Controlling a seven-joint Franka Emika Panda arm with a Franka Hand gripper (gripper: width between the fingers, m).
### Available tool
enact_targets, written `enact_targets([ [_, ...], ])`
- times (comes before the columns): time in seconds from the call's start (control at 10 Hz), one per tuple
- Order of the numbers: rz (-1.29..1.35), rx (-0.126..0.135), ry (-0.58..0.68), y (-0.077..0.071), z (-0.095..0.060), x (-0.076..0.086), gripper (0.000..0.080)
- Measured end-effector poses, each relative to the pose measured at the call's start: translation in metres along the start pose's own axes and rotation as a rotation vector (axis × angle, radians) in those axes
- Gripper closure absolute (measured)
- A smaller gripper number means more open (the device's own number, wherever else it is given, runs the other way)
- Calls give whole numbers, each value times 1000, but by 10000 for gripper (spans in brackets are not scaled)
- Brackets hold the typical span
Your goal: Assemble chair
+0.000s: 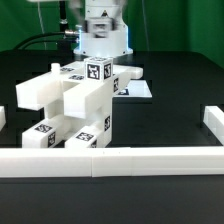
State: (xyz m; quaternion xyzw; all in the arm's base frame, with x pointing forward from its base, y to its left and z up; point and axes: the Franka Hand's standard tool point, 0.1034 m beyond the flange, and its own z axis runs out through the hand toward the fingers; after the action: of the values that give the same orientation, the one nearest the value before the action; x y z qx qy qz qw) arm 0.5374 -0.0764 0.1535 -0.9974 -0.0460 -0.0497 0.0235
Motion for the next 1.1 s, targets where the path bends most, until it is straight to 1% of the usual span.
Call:
enact_targets([
  [0.1, 1, 1, -2, -2, 1, 0, 518],
  [0.3, 3, 1, -3, -2, 1, 0, 518],
  [0.4, -15, 0, -4, 3, 3, -1, 518],
  [0.5, -24, -6, -6, 20, 7, 1, 518],
  [0.6, -4, -13, -10, 31, 13, 5, 518],
  [0.7, 3, -14, -14, 33, 18, 7, 518],
  [1.1, 4, -14, -16, 33, 19, 6, 518],
])
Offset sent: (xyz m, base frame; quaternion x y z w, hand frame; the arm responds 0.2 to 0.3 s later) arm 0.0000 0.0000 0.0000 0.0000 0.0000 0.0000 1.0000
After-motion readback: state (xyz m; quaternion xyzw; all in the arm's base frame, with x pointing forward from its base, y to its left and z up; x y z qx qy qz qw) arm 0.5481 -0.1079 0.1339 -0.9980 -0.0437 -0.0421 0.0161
